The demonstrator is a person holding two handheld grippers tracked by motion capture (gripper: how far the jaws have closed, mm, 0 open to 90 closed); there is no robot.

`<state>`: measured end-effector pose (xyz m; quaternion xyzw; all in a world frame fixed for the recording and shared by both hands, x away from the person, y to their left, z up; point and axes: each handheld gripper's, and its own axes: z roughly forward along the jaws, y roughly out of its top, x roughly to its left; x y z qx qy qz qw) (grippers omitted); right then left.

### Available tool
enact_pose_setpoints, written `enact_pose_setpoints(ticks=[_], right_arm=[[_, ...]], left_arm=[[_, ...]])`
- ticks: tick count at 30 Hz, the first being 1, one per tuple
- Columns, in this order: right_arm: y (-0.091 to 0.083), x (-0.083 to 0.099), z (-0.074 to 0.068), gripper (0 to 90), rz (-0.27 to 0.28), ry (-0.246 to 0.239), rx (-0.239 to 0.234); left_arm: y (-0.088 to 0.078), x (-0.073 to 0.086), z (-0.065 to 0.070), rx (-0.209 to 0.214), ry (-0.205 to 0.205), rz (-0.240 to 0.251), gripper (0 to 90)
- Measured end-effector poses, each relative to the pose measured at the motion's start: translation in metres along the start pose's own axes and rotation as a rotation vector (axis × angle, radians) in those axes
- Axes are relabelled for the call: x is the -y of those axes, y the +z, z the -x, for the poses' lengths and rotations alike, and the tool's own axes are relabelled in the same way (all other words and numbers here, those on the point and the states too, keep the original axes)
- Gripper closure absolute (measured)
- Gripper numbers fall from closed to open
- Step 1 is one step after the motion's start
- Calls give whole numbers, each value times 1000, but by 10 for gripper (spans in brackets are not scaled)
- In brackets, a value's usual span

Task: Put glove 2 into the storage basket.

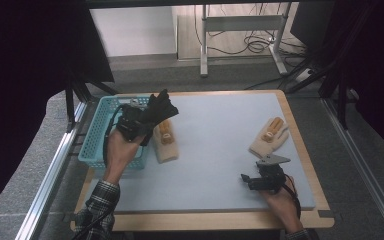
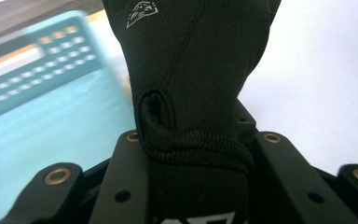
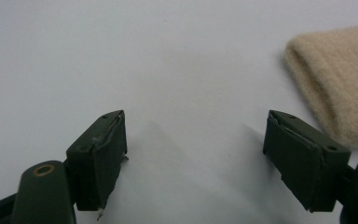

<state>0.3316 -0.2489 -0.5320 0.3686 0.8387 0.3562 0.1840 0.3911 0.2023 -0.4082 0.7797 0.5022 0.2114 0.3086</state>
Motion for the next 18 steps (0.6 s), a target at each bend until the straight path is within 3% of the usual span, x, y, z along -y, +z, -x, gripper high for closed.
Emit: enact_pose_setpoints(ticks=[10, 12, 18], right_arm=[[0, 0, 0, 210, 0, -1, 0], [0, 0, 0, 210, 0, 0, 0], [0, 0, 0, 210, 0, 0, 0]], left_arm=[[-14, 18, -56, -99, -107, -10, 690], [-13, 27, -70, -126, -137, -31, 688], [-3, 42, -92, -164, -182, -92, 684]])
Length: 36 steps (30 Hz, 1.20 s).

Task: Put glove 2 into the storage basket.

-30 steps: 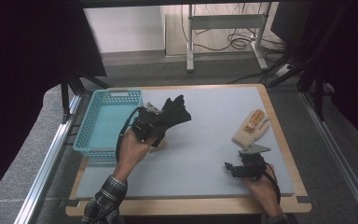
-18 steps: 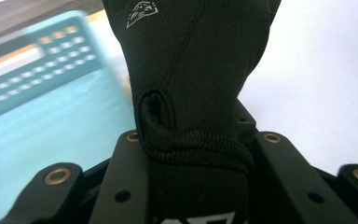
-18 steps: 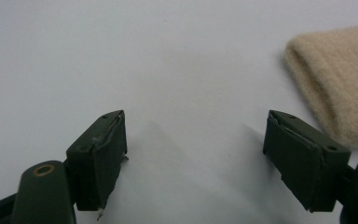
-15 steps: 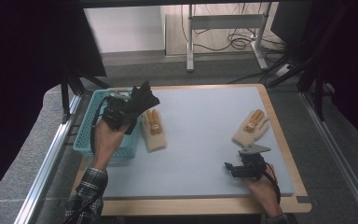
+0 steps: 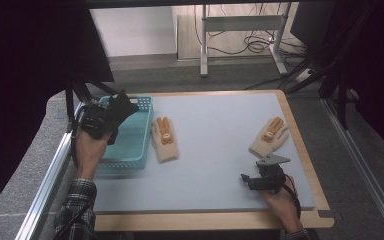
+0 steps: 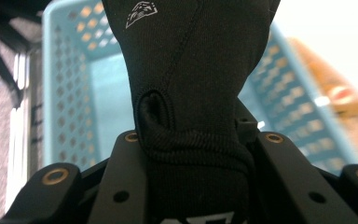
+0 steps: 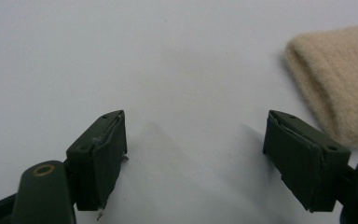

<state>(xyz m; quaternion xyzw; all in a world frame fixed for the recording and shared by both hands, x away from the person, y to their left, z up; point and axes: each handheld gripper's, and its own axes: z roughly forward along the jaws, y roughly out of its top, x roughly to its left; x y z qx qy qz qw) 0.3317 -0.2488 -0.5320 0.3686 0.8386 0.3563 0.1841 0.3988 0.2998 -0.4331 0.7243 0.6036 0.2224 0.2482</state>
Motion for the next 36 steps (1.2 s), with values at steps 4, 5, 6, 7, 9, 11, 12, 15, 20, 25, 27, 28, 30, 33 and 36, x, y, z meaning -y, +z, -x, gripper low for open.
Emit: enact_pose_setpoints(ticks=[4, 5, 6, 7, 9, 11, 12, 15, 20, 25, 27, 28, 30, 33, 36], right_arm=[[0, 0, 0, 210, 1, 0, 0], [0, 0, 0, 210, 1, 0, 0], [0, 0, 0, 210, 1, 0, 0], [0, 0, 0, 210, 1, 0, 0], [0, 0, 0, 210, 1, 0, 0], [0, 0, 0, 210, 1, 0, -1], [0, 0, 0, 210, 1, 0, -1], [0, 0, 0, 210, 1, 1, -1], [0, 0, 0, 210, 1, 0, -1], [0, 0, 0, 210, 1, 2, -2], [0, 0, 0, 210, 1, 1, -1], [0, 0, 0, 210, 1, 0, -1], [0, 0, 0, 210, 1, 0, -1], [0, 0, 0, 210, 0, 0, 0], [0, 0, 0, 210, 1, 0, 0]], left_arm=[[17, 6, -13, -32, -35, -63, 680], [21, 7, -16, -37, -44, -74, 680], [31, 8, -20, -46, -58, -101, 678], [31, 8, -20, -46, -58, -101, 677], [41, 7, -22, -50, -66, -135, 676], [50, 6, -22, -60, -67, -161, 675], [54, 6, -22, -62, -68, -171, 675], [66, 3, -21, -70, -66, -190, 673], [80, 0, -19, -121, -48, -238, 666], [79, 2, -25, -145, -53, -258, 610], [79, 3, -26, -160, -36, -267, 486], [78, 4, -25, -157, -16, -263, 328], [78, 5, -25, -139, -14, -261, 251], [73, 6, -22, -121, 5, -248, 155], [63, 5, -22, -98, 6, -214, 107]])
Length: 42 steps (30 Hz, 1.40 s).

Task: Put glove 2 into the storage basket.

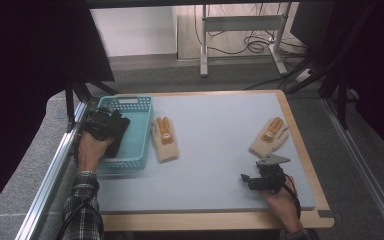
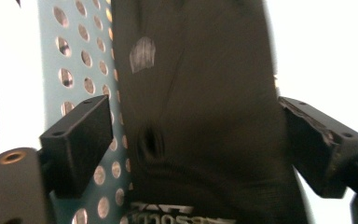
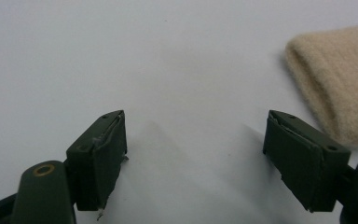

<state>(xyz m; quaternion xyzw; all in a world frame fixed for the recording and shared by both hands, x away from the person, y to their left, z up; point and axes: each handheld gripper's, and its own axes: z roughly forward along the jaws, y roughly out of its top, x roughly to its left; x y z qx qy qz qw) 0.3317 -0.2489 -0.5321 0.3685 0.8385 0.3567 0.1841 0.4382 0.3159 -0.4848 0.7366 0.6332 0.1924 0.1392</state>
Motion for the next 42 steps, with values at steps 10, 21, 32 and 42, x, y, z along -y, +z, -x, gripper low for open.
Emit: enact_pose_setpoints(ticks=[10, 21, 32, 42], right_arm=[[0, 0, 0, 210, 0, -1, 0], [0, 0, 0, 210, -1, 0, 0], [0, 0, 0, 210, -6, -2, 2], [0, -1, 0, 215, -10, 17, 3]], left_arm=[[-34, 6, -2, 141, -53, 148, 114], [-53, 20, 11, 238, -33, 264, 104], [-86, 46, 42, 306, 65, 382, 77], [-97, 82, 86, 365, 171, 448, 53]])
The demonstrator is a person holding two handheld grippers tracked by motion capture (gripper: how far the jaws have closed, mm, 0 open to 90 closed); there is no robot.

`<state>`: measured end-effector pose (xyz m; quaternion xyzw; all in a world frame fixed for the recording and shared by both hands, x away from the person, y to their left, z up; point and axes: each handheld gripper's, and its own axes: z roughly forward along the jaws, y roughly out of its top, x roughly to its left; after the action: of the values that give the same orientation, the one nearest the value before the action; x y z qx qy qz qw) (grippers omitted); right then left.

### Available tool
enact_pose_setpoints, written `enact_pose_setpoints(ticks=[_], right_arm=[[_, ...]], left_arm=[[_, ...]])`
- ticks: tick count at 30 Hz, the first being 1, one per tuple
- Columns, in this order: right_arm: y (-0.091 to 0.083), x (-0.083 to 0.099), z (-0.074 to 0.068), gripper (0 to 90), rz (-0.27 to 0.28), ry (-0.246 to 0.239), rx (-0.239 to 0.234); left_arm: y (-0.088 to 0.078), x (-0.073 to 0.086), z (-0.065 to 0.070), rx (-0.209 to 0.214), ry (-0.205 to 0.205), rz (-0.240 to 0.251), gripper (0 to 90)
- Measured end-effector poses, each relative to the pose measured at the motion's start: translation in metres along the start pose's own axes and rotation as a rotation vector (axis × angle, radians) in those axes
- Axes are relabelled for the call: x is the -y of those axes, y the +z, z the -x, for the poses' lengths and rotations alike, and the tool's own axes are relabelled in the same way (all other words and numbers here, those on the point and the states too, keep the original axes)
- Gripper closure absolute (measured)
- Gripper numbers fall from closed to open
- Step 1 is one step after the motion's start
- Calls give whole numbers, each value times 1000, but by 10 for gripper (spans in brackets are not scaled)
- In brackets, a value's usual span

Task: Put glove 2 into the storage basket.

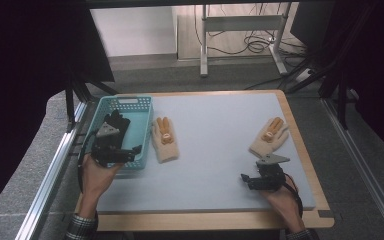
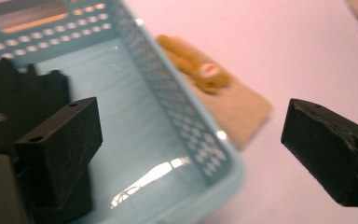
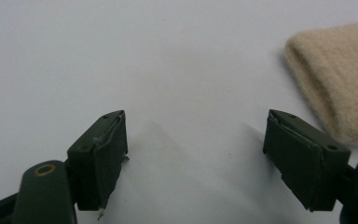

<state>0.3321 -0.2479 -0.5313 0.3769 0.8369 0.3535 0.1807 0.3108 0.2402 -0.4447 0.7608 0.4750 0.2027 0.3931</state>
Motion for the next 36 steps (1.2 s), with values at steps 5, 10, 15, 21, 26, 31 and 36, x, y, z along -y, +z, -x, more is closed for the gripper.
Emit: enact_pose_setpoints(ticks=[5, 10, 15, 21, 26, 31, 36], right_arm=[[0, -1, -1, 235, 2, 13, 12], [-1, -2, -1, 280, 7, 23, -2], [1, -7, -5, 312, 19, 24, -49], [8, -30, -16, 400, 32, -5, -99], [16, -47, -23, 469, 32, -25, -125], [35, -73, -36, 558, 34, -41, -180], [59, -99, -51, 624, 39, -72, -220]], left_arm=[[3, 17, 25, 48, 25, 35, 47], [6, 37, 45, 74, 33, 75, 32], [13, 59, 57, 106, 27, 84, 33], [29, 78, 62, 80, 29, 34, 30], [42, 88, 66, 42, 54, -27, 32], [49, 92, 67, 34, 69, -72, 36], [59, 98, 66, 31, 62, -119, 31]])
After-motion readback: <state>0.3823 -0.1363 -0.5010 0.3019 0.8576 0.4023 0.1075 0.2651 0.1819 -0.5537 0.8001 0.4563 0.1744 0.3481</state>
